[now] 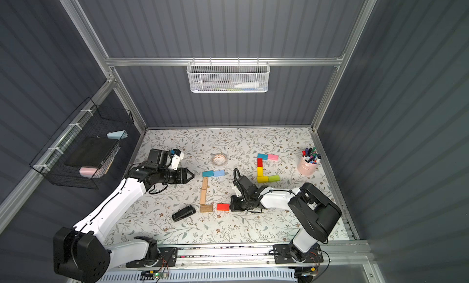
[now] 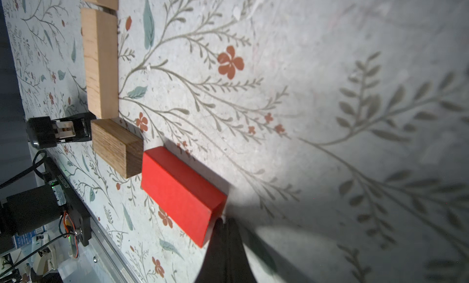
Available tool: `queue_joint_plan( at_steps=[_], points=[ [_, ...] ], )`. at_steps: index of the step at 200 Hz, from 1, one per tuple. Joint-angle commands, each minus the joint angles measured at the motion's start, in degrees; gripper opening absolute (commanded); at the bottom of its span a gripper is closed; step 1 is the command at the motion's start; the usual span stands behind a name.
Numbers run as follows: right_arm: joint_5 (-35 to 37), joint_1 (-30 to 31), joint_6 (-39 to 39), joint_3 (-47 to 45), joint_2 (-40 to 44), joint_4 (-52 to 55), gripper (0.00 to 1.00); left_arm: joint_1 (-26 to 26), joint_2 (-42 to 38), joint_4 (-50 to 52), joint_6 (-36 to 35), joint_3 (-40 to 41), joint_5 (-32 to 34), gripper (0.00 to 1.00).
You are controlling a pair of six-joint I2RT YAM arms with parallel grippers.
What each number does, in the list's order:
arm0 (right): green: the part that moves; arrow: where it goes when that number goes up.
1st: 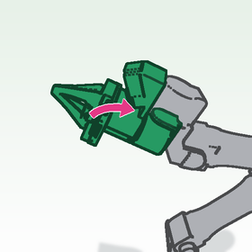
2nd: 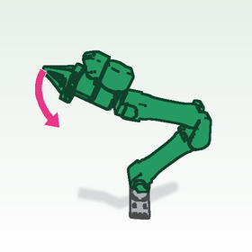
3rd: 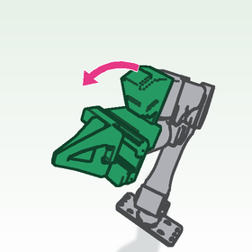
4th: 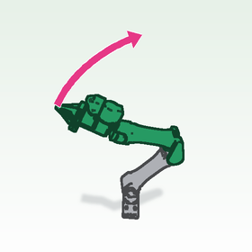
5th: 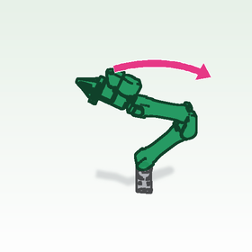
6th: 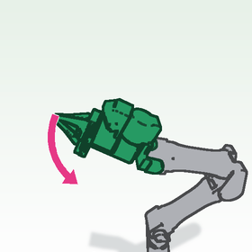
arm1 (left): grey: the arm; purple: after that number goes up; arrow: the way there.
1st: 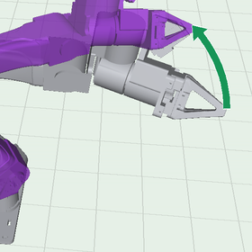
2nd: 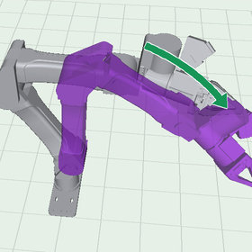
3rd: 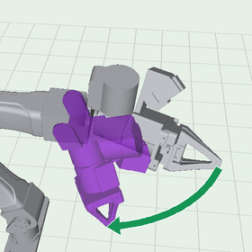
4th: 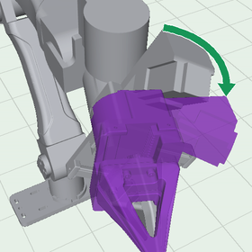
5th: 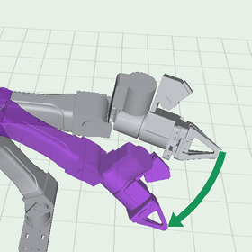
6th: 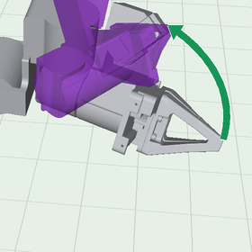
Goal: Assemble the letter c with building blocks
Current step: Assemble the building block at the center of the board.
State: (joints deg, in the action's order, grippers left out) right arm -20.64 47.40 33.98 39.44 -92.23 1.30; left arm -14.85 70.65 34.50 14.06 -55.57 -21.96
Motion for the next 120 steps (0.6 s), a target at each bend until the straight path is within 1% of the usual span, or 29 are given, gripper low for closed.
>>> queue_joint_plan(
  at_steps=[1,120],
  points=[
    [-1.2,0.3,0.9,1.4,-1.4,-1.5,0.00,0.4,-1.2,1.1,-1.4,0.6,-0.7,0.53],
    [-2.0,0.8,0.7,2.8,-3.2,-1.4,0.00,0.4,-1.1,1.2,-1.3,0.7,-0.8,0.53]
  ],
)
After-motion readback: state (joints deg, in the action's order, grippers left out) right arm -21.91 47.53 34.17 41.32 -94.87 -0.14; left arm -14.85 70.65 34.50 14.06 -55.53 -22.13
